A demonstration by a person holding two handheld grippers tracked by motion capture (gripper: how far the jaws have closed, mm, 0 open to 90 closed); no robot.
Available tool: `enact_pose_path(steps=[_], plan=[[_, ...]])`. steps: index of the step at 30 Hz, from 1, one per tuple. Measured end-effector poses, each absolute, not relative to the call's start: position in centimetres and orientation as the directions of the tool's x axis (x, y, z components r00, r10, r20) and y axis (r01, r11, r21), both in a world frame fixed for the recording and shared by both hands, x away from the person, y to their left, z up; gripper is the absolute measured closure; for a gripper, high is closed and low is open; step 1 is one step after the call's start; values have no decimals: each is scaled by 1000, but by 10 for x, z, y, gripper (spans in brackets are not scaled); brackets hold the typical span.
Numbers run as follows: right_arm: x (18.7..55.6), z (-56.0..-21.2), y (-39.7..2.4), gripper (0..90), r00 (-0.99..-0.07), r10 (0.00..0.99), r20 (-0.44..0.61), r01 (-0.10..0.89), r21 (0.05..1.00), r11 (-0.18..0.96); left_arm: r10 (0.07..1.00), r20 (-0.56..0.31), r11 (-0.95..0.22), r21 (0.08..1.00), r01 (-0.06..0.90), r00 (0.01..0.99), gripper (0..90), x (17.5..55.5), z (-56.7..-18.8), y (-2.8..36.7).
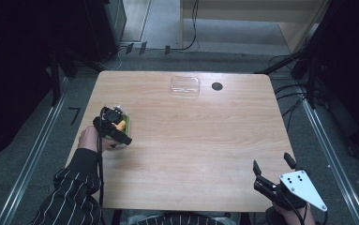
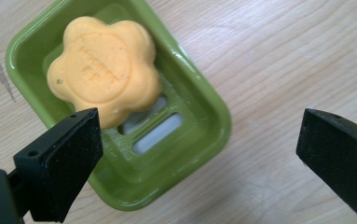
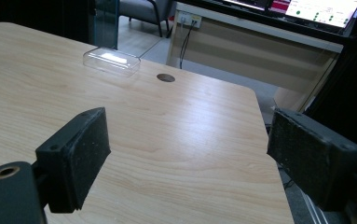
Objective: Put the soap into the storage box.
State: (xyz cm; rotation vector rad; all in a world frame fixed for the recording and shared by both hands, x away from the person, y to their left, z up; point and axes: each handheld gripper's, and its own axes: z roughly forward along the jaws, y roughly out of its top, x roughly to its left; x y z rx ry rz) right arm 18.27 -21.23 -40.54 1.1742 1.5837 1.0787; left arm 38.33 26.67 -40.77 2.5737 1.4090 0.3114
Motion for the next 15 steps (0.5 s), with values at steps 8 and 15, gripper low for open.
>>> enact_pose_path(steps=[8,15], plan=[[183,-405,-213,133,-180,974,-139,225,958,178,810,98,-583,244,775,578,7,370,-410,250],[182,-406,-213,133,-180,974,-139,224,958,178,787,94,-614,227,756,610,6,354,-414,240]])
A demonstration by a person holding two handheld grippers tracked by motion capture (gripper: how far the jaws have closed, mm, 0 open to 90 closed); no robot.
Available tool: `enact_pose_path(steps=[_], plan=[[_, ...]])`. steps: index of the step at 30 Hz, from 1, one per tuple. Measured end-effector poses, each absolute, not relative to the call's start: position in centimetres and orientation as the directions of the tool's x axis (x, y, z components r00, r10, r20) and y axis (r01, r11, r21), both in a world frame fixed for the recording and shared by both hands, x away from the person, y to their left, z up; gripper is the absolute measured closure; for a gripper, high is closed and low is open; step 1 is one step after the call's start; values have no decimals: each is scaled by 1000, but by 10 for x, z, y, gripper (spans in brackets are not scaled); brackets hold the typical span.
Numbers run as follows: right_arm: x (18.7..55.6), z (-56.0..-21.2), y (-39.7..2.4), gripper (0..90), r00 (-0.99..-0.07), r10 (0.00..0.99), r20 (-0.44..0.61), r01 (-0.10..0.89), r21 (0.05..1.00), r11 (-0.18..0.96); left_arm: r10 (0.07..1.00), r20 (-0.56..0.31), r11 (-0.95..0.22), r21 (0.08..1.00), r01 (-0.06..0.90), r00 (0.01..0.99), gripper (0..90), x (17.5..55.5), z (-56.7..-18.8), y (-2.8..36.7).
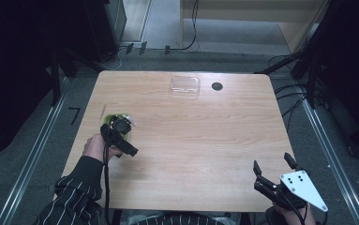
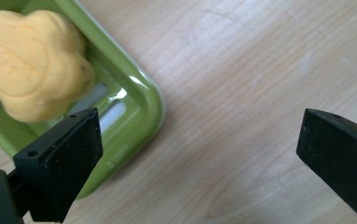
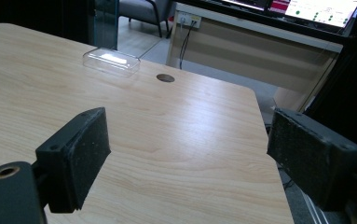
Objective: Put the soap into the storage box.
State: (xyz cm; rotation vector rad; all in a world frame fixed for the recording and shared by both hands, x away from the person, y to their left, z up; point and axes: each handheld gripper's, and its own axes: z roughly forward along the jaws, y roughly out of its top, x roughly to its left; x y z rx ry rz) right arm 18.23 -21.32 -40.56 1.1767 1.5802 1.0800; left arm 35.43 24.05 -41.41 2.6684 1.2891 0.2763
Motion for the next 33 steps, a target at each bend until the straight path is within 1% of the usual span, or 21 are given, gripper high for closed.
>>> enact_pose_path(steps=[11,23,33], plan=[[182,-406,-213,133,-180,974,-140,223,958,179,748,79,-658,219,721,659,6,328,-420,231],[182,-406,-213,133,-180,974,-139,224,958,178,710,64,-701,156,696,701,6,303,-434,230],[182,-406,-213,133,-181,974,-139,225,958,179,685,46,-725,135,675,727,6,284,-440,233]])
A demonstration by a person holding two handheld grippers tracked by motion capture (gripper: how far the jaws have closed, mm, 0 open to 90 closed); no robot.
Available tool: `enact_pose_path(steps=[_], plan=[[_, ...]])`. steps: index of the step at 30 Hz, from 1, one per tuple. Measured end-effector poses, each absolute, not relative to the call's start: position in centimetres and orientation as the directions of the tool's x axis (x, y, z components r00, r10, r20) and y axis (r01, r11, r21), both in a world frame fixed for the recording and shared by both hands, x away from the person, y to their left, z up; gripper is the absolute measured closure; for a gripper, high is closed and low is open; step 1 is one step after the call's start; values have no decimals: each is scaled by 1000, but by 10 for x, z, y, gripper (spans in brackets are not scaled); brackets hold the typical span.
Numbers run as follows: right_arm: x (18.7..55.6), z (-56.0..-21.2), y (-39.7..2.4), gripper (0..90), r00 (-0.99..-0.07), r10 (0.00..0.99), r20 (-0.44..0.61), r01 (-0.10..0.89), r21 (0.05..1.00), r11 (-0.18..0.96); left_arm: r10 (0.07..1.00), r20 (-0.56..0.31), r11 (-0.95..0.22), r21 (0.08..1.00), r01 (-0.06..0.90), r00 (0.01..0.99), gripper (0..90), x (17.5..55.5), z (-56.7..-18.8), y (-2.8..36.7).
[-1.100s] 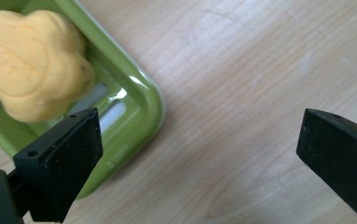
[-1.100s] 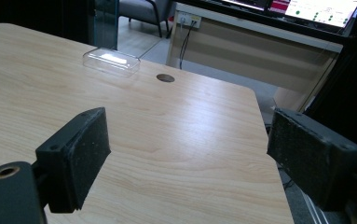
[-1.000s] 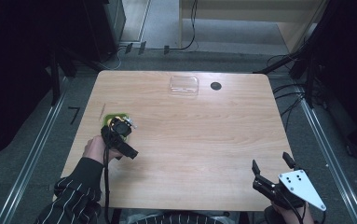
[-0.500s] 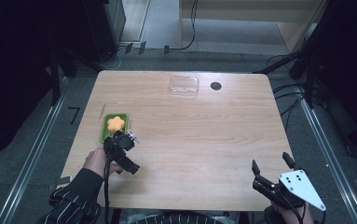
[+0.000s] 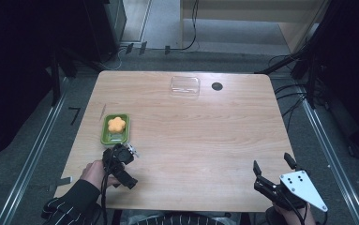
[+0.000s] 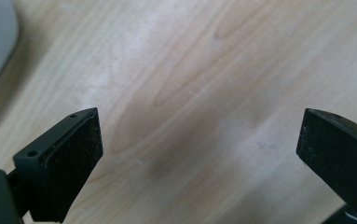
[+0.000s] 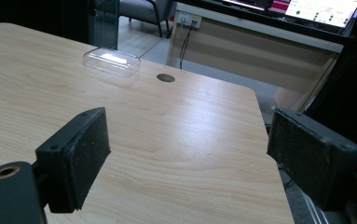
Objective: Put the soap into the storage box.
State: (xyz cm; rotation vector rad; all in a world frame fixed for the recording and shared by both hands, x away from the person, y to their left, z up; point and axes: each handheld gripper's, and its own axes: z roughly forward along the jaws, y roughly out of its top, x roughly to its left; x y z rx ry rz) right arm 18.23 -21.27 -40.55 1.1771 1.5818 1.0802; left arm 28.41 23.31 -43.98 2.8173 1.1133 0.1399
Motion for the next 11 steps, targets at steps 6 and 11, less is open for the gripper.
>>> enact_pose_path(steps=[6,11], plan=[[182,-406,-212,133,-183,973,-140,225,958,180,680,39,-731,119,672,732,6,280,-445,234],[183,-406,-213,133,-181,973,-141,225,957,181,667,42,-743,104,661,744,6,281,-446,232]])
